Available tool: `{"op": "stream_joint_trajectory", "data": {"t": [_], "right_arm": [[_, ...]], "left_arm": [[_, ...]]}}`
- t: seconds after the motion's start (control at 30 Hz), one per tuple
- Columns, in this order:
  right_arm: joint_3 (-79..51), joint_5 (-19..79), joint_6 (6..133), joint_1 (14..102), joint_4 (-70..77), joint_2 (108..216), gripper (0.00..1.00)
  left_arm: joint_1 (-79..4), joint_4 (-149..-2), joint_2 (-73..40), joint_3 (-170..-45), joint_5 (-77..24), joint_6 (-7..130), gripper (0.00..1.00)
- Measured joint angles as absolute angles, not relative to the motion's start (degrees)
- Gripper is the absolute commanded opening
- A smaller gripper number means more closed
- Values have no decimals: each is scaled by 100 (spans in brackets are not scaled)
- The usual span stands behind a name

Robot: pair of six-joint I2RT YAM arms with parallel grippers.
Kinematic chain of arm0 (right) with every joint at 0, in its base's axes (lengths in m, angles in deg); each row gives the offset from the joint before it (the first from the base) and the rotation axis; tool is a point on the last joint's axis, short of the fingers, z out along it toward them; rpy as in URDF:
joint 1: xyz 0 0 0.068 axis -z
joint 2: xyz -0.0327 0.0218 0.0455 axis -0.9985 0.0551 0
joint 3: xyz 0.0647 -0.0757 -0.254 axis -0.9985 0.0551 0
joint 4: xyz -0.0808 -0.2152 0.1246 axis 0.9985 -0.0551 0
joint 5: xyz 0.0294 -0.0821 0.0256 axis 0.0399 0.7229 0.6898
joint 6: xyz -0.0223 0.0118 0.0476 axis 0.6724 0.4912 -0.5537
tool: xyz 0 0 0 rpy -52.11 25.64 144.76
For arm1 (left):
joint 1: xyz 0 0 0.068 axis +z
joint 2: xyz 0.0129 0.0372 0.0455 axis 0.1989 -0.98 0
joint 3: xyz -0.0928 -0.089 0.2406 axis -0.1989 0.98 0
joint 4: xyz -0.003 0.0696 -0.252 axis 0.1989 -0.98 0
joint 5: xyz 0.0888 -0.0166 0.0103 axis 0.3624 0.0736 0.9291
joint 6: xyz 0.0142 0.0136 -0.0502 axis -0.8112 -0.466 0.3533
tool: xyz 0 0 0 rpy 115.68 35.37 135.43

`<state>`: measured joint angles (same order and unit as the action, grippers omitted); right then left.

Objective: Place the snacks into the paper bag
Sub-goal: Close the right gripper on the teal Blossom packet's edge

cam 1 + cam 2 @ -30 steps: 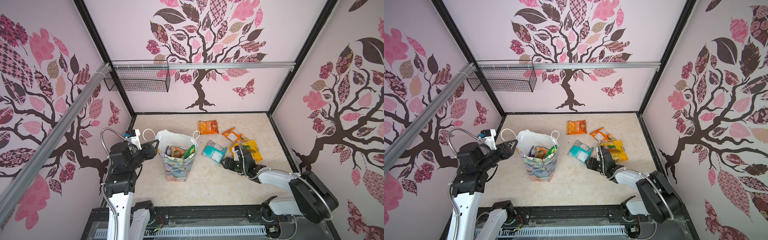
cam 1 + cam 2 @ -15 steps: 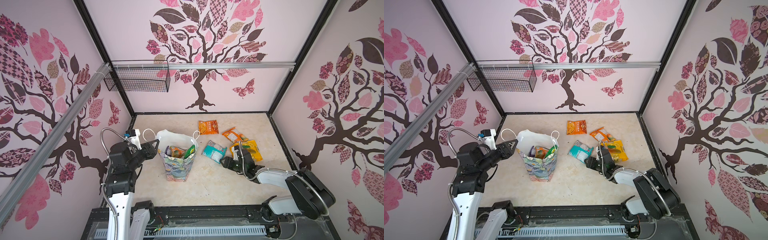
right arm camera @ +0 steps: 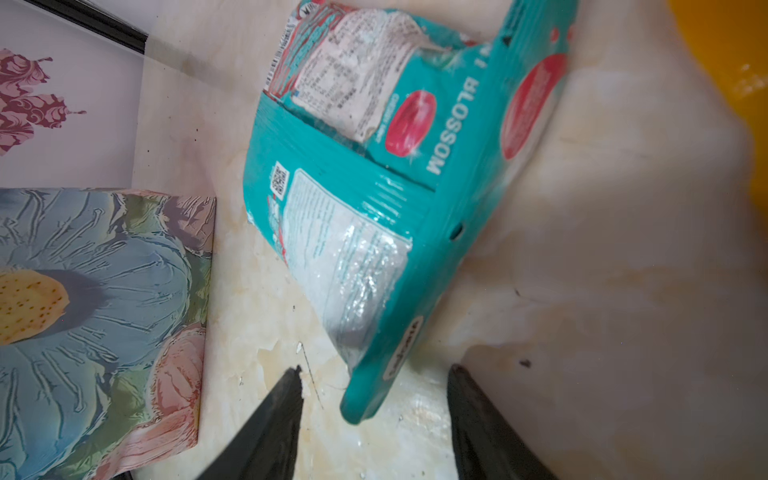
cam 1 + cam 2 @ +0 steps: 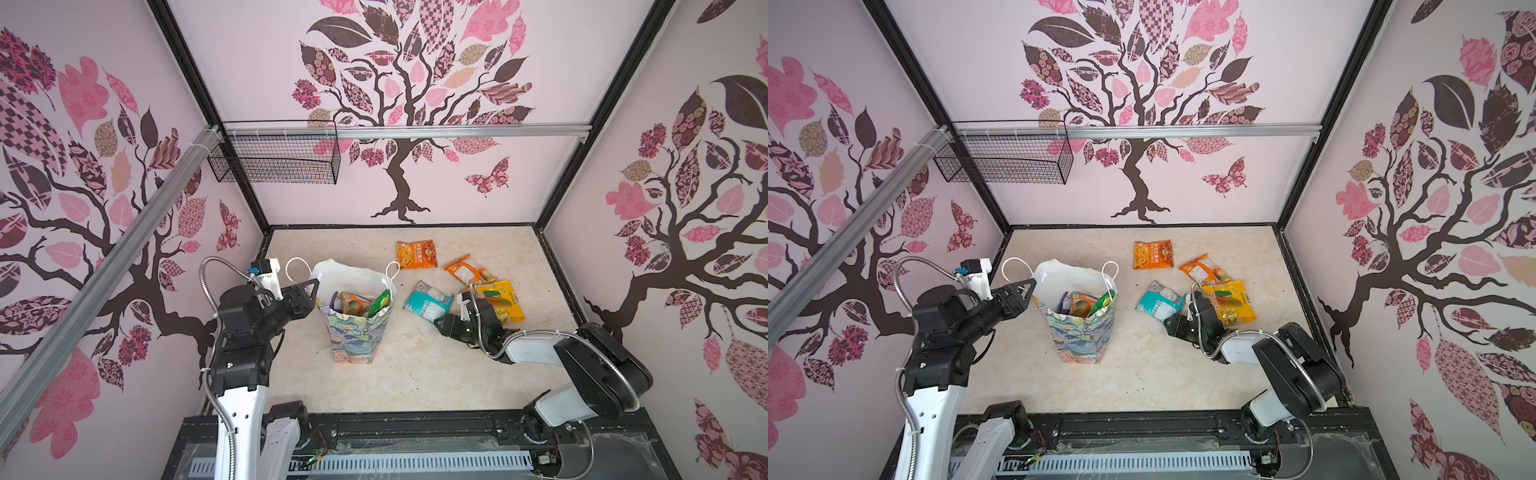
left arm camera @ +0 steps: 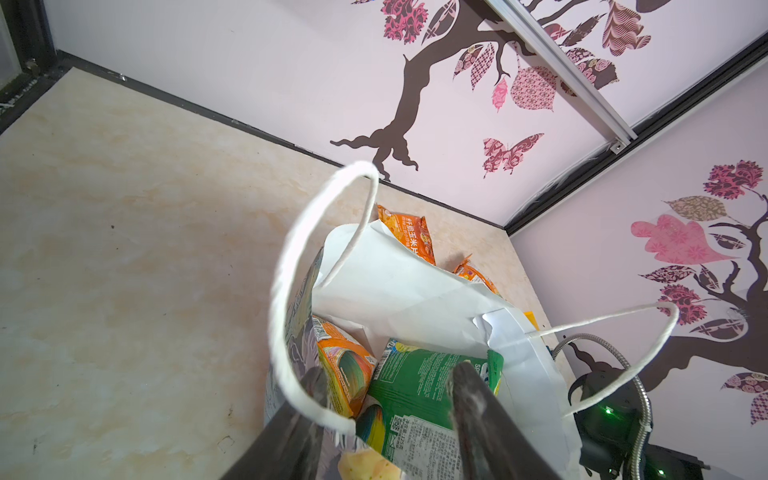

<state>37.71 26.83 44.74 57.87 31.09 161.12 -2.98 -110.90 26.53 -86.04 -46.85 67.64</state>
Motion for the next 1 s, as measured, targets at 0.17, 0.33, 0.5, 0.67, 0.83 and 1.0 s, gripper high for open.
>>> {"op": "stream_joint_trajectory", "data": {"t": [0.17,0.33,0.5,0.67,0.83,1.0], "right_arm": [[3732,2686,4452,5785,3265,16244,57],[3723,2703,4433,5776,3380,16318,57],[3688,2727,4367,5774,3531,16438,55],[3616,2747,4330,5774,3651,16602,46],[3612,2795,4284,5772,3680,16692,29],[3618,2847,4234,5769,3601,16709,8]], "left_arm": [[-294,-11090,2653,-8604,-4685,6762,53],[-287,-11090,2653,-8604,-4683,6762,53],[-283,-11090,2653,-8604,-4683,6762,53],[-283,-11090,2653,-8604,-4683,6762,53],[-283,-11090,2653,-8604,-4683,6762,53],[-283,-11090,2653,-8604,-4685,6764,53]]}}
